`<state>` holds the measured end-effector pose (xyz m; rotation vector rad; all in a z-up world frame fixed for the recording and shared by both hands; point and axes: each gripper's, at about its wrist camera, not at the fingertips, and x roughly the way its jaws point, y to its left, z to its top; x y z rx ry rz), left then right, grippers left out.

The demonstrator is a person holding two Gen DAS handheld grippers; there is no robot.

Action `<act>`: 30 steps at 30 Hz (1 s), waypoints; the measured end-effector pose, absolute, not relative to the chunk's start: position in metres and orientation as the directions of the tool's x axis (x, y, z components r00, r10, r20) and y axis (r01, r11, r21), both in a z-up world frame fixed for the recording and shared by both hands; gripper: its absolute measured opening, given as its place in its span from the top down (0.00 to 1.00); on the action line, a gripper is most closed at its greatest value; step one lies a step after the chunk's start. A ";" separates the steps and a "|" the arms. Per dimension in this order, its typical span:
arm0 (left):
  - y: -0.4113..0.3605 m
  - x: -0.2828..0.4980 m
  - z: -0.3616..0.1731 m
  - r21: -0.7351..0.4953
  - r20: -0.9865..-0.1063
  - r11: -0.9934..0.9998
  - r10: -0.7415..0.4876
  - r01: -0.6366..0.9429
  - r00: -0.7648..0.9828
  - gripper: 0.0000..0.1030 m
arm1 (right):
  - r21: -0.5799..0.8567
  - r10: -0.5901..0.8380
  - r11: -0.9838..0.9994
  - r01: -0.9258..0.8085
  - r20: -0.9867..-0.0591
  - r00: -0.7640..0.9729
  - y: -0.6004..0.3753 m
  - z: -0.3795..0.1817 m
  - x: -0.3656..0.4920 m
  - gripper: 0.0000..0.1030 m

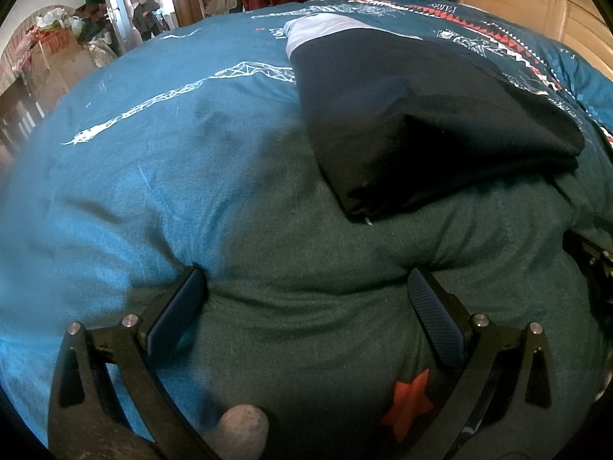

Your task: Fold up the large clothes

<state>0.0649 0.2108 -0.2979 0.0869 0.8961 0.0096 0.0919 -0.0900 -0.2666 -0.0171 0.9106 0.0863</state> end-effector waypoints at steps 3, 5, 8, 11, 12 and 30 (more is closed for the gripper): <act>0.212 0.067 -0.298 0.069 -0.785 0.997 0.036 0.029 0.619 0.00 | 0.017 0.062 0.997 -0.080 -0.790 0.609 -0.089 -0.266 0.091 0.00; 0.213 0.068 -0.298 0.065 -0.788 0.997 0.032 0.031 0.614 0.00 | 0.014 0.060 0.997 -0.080 -0.794 0.604 -0.089 -0.267 0.091 0.00; 0.212 0.069 -0.298 0.062 -0.789 0.998 0.030 0.032 0.614 0.00 | 0.020 0.069 0.996 -0.088 -0.800 0.596 -0.090 -0.267 0.092 0.00; 0.212 0.069 -0.297 0.067 -0.788 0.997 0.035 0.030 0.614 0.00 | 0.020 0.076 0.995 -0.102 -0.807 0.586 -0.090 -0.267 0.095 0.00; 0.211 0.069 -0.297 0.069 -0.789 0.997 0.036 0.030 0.614 0.00 | 0.016 0.074 0.994 -0.104 -0.809 0.584 -0.090 -0.267 0.096 0.00; 0.214 -0.026 -0.104 0.030 -0.445 0.999 0.033 -0.022 0.895 0.00 | -0.040 0.100 0.986 -0.162 -0.636 0.765 -0.052 -0.062 0.049 0.00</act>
